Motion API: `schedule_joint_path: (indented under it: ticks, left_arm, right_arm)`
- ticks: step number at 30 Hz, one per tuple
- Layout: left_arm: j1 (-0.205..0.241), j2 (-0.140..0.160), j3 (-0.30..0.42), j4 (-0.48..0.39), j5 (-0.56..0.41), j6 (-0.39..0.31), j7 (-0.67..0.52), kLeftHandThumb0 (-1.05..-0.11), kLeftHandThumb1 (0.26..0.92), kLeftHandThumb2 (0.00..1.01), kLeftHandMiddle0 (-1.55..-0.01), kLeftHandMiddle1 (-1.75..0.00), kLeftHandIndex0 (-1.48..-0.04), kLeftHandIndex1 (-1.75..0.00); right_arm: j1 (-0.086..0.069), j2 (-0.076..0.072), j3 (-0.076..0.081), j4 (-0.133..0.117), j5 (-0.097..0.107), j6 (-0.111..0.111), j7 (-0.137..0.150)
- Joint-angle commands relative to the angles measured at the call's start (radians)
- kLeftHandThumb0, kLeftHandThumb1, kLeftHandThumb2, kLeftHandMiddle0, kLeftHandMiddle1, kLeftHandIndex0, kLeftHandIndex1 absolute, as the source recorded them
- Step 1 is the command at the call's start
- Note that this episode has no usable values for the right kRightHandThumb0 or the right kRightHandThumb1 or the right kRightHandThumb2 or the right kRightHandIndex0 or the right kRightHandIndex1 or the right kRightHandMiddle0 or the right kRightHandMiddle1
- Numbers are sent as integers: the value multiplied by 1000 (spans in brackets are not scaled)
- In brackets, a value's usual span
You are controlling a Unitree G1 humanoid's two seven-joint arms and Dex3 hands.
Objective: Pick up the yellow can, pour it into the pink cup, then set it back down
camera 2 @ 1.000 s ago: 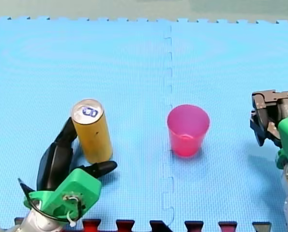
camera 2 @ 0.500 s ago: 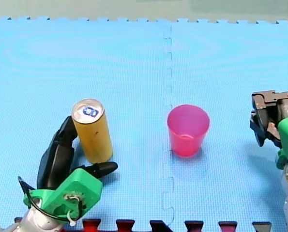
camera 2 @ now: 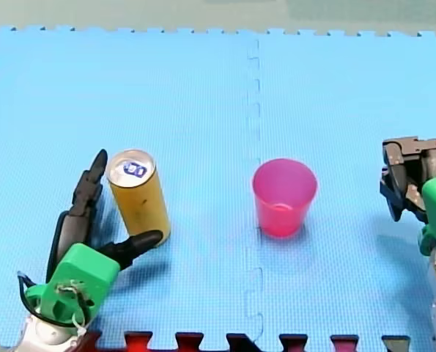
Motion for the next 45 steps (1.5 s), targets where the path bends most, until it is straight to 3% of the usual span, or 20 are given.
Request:
schedule_joint_path:
  ticks: [1, 8, 19, 26, 34, 39, 45]
  left_arm:
    - [7, 12, 17, 4, -13, -24, -8, -1048, 773, 9, -167, -35, -119, -5]
    - [29, 38, 25, 13, 18, -54, 72, -1048, 742, 0, -172, -28, -150, -15]
    - [52, 43, 67, 20, -30, -99, -16, -1048, 701, 0, -174, -20, -164, -12]
    - [58, 43, 131, 22, -131, -101, -193, -1033, 688, 0, -165, -8, -168, -6]
    - [54, 0, 206, 14, -264, -107, -437, -1042, 698, 4, -141, 0, -164, -1]
    - [46, -32, 279, 7, -386, -72, -629, -1048, 721, 12, -148, -4, -179, -8]
    - [39, -50, 330, 0, -462, -49, -755, -1048, 751, 18, -164, -10, -218, -21]
  right_arm:
    - [-6, -7, -2, 3, 3, 3, 0]
    - [-11, -9, -2, 9, 3, 3, 2]
    - [-15, -10, 0, 9, 1, 6, 0]
    - [-17, -8, 5, 8, -5, 7, -10]
    - [-17, -7, 7, 9, -6, 8, -14]
    - [-18, -7, 6, 11, -4, 9, -13]
    - [-16, -8, 7, 12, -6, 6, -13]
